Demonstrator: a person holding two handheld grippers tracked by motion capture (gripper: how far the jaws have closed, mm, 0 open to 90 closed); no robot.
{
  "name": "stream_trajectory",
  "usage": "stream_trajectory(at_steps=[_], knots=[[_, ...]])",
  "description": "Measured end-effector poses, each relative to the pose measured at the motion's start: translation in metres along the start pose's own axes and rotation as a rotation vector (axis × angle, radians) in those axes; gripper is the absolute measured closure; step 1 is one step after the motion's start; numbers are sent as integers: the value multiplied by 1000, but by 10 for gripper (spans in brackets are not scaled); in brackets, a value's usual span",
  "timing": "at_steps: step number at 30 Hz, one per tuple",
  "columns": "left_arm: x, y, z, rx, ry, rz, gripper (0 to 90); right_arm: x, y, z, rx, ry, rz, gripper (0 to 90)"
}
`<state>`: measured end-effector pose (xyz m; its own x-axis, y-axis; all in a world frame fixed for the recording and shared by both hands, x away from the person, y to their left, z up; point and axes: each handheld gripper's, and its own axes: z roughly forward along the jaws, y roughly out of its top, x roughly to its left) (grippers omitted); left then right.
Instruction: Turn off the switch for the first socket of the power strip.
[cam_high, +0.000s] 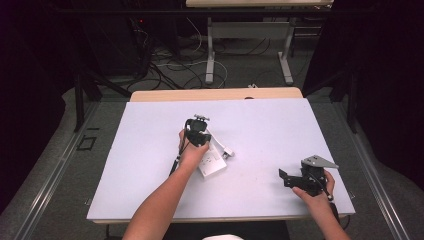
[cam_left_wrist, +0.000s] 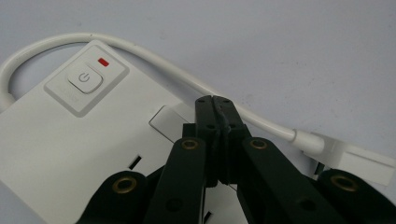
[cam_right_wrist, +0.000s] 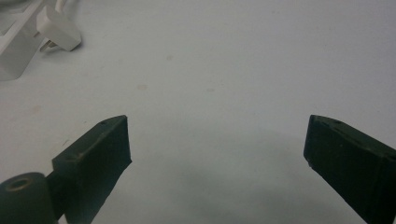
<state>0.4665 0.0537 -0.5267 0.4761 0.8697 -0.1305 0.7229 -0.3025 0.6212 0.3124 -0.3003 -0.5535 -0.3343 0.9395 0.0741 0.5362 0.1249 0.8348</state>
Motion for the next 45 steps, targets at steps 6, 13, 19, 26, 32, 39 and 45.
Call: stream_trajectory(at_steps=[6, 13, 19, 26, 32, 39, 45], knots=[[1, 0, -1, 8, -3, -6, 900, -1, -1, 2, -8, -10, 5, 66], [1, 0, -3, 14, 6, -6, 900, -1, -1, -1, 1, 1, 9, 67], [2, 0, -5, 16, 1, -8, 900, -2, -1, 0, 0, 0, 15, 67], [-1, -1, -8, 13, -3, 0, 899, -2, -1, -1, 2, 4, 4, 67], [-1, -1, -13, 10, -12, 7, 892, -2, -1, 0, -1, 1, 9, 67], [-1, -2, -22, -8, -36, 2, 879, -1, -1, -1, -3, 3, 14, 67], [2, -6, -29, -15, -62, -10, 837, -2, -1, -2, 1, -2, 12, 68]])
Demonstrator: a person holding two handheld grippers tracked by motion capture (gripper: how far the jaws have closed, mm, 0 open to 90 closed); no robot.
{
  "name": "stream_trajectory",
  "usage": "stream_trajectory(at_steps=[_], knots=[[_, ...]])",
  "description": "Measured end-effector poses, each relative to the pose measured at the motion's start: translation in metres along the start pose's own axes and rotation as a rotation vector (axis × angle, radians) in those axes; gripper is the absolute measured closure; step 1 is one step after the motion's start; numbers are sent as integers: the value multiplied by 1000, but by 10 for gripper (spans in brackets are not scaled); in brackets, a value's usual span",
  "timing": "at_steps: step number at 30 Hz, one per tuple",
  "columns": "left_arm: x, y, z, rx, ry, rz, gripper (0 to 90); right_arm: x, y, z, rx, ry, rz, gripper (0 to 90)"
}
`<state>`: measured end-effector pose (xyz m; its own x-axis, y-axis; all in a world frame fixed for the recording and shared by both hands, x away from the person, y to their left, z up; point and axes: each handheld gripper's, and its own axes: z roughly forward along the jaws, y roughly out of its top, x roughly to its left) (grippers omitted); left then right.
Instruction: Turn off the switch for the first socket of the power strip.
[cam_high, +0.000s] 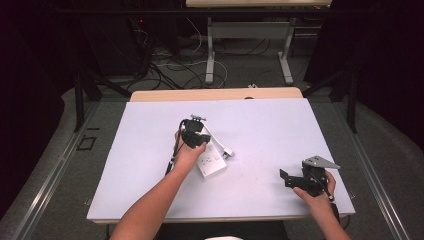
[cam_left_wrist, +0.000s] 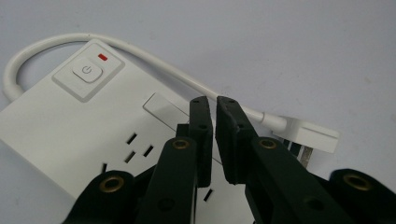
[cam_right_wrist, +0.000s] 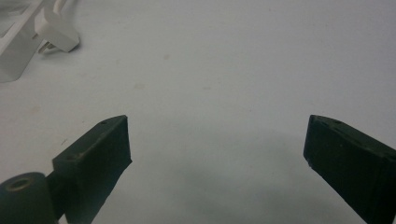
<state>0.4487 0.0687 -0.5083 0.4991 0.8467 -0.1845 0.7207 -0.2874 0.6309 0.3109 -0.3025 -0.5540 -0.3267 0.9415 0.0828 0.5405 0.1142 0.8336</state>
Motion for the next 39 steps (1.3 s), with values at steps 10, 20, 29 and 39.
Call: stream_trajectory(at_steps=[10, 20, 29, 39], knots=[[9, -11, -17, -31, -38, -33, 771, 0, -1, -1, -4, -3, 7, 68], [19, -31, -44, -95, -83, -39, 606, -1, 0, -1, -16, -10, 0, 69], [37, -52, -68, -138, -107, -63, 513, 1, 0, -1, -9, -6, 9, 69], [54, -80, -93, -220, -28, -56, 383, 1, -1, -1, -14, -14, 12, 69]])
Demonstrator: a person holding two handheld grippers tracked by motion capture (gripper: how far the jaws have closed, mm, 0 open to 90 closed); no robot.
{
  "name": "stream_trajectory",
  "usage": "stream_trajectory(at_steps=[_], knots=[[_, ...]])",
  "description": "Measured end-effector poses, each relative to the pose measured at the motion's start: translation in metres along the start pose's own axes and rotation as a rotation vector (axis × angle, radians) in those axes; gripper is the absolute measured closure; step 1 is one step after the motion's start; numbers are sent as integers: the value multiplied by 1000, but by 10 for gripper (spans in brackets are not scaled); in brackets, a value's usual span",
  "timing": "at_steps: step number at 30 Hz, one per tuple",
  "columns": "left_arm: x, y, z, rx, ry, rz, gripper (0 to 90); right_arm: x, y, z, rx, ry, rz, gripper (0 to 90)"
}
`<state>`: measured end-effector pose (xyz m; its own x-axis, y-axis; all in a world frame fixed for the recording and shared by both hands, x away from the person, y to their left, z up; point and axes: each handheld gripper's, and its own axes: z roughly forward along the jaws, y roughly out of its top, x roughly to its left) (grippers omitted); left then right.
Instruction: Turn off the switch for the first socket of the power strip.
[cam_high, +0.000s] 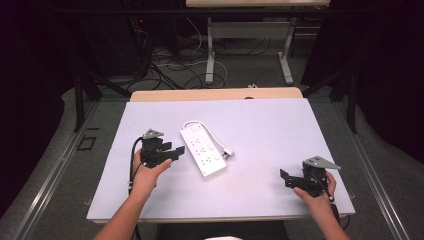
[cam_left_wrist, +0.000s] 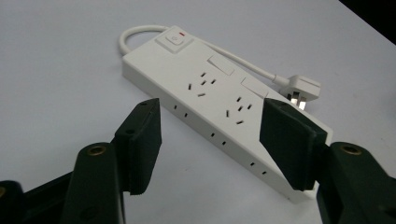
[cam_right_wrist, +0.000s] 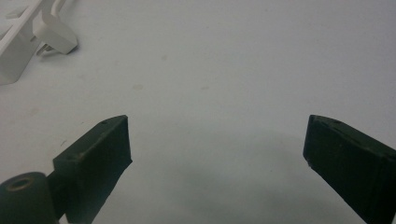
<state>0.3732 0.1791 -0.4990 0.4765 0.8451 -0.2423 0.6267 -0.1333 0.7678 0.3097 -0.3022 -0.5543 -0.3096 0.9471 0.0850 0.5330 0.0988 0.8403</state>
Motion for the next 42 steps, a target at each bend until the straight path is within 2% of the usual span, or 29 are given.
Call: stream_trajectory(at_steps=[2, 5, 7, 13, 14, 15, 21, 25, 28, 30, 31, 32, 36, 38, 42], knots=[[3, -3, -6, -13, 11, 20, 358, 0, 0, 0, 0, 1, 1, 69], [6, -7, -14, -32, 25, 24, 344, 1, 0, 0, 0, 0, 3, 69], [10, -8, -21, -20, 21, 39, 339, 1, 0, 0, 8, 9, -4, 70], [15, -16, -31, -40, 33, 8, 325, 2, 0, 0, 3, 3, 5, 70], [16, -18, -32, -52, 45, 13, 323, 2, 0, 0, 3, 3, 3, 70], [17, -18, -35, -40, 40, 8, 318, 1, 0, 0, 6, 7, 3, 70], [20, -27, -45, -68, 59, -21, 225, 1, 0, 0, 7, 10, -4, 69], [24, -32, -53, -56, 63, -17, 168, 1, 0, -1, 7, 10, 1, 70], [26, -37, -57, -66, 73, -16, 149, 1, 0, 0, 7, 9, 1, 70], [28, -39, -59, -69, 80, -19, 105, 2, 0, -1, 8, 10, 3, 70], [29, -40, -60, -56, 79, -17, 84, 2, 0, -1, 7, 9, 0, 70], [30, -42, -60, -67, 80, -23, 64, 2, 0, -1, 7, 8, 0, 70], [37, -48, -61, -55, 80, -61, 17, 2, 0, -1, -3, 3, 3, 72], [40, -52, -61, -44, 96, -91, 3, 2, -1, -1, -1, 3, 4, 72], [50, -60, -62, -28, 123, -109, 3, 2, -1, -1, 5, 10, 3, 72]])
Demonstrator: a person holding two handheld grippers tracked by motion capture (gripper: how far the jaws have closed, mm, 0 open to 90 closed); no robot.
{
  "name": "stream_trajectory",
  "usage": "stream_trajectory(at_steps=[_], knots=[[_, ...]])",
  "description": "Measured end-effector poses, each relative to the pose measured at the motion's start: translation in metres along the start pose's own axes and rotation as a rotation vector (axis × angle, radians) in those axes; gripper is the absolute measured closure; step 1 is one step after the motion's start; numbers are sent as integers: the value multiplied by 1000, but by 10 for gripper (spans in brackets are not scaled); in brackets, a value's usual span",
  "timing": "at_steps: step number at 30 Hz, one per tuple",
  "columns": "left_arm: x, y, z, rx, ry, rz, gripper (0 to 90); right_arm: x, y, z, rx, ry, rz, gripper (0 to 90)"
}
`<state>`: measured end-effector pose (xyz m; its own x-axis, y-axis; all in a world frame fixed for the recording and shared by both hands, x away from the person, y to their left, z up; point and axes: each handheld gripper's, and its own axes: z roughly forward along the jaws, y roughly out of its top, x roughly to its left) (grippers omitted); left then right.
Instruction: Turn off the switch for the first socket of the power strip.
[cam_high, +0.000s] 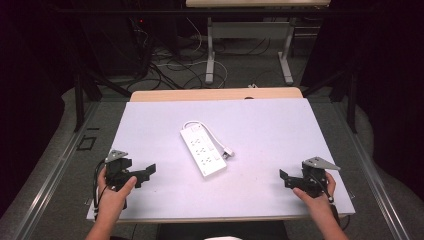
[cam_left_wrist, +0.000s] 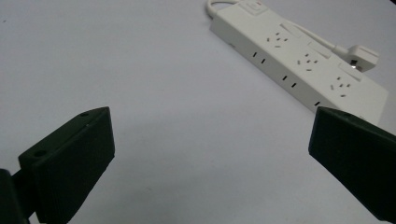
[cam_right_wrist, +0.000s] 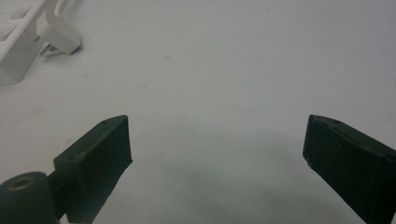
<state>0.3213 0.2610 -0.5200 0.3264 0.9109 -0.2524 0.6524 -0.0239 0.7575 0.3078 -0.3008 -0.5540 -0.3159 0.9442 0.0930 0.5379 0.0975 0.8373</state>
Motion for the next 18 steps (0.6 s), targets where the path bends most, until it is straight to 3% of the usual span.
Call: stream_trajectory(at_steps=[8, 18], knots=[[16, -10, 2, -34, 44, -27, 3, 0, 0, 1, -1, -5, -1, 72], [29, -18, 11, -15, 60, -47, 3, -2, 0, 0, 1, 3, 3, 72]])
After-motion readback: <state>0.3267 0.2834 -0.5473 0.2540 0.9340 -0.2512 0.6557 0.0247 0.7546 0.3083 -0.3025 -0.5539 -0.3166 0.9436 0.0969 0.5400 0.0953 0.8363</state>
